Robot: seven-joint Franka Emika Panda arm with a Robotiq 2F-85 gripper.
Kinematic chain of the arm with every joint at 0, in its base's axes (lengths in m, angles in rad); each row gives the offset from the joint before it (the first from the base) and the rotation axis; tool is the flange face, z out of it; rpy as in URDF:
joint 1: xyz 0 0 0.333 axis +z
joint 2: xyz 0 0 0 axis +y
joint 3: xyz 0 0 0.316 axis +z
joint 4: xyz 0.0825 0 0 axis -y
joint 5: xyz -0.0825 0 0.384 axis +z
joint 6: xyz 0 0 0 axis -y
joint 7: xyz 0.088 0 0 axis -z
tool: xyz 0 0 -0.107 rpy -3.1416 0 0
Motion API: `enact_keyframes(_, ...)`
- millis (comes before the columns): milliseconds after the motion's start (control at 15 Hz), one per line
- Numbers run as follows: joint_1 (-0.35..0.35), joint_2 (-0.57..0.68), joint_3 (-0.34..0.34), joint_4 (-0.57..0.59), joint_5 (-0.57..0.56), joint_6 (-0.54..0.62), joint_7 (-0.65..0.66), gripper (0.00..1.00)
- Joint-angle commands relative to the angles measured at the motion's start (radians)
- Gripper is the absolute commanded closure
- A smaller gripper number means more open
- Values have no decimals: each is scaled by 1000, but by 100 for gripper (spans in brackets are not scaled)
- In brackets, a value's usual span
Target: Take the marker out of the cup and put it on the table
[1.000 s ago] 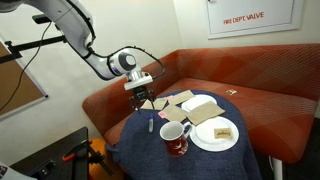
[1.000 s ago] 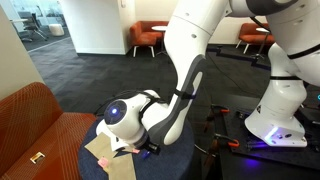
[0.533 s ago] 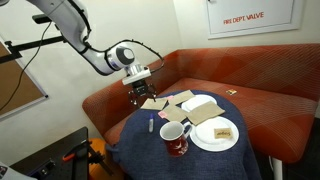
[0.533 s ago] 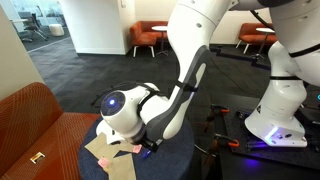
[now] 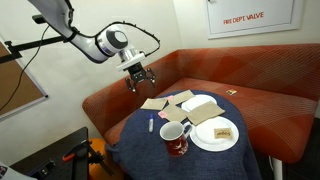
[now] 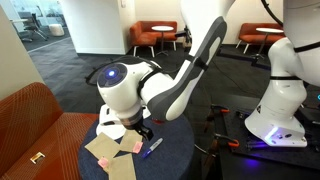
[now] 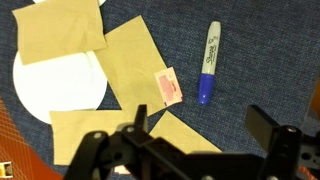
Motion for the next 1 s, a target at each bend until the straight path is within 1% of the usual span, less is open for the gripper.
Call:
enact_keyframes(0, -7, -120, -8, -79, -18, 13, 43, 0)
enact_keyframes(333, -20, -212, -4, -118, -13, 24, 43, 0)
enact_keyframes(600, -30, -260, -2, -146, -5, 38, 49, 0)
enact_keyframes(667, -26, -208, 4, -92, -2, 4, 17, 0)
enact_keyframes(933, -26, -205, 6, -94, -2, 4, 17, 0)
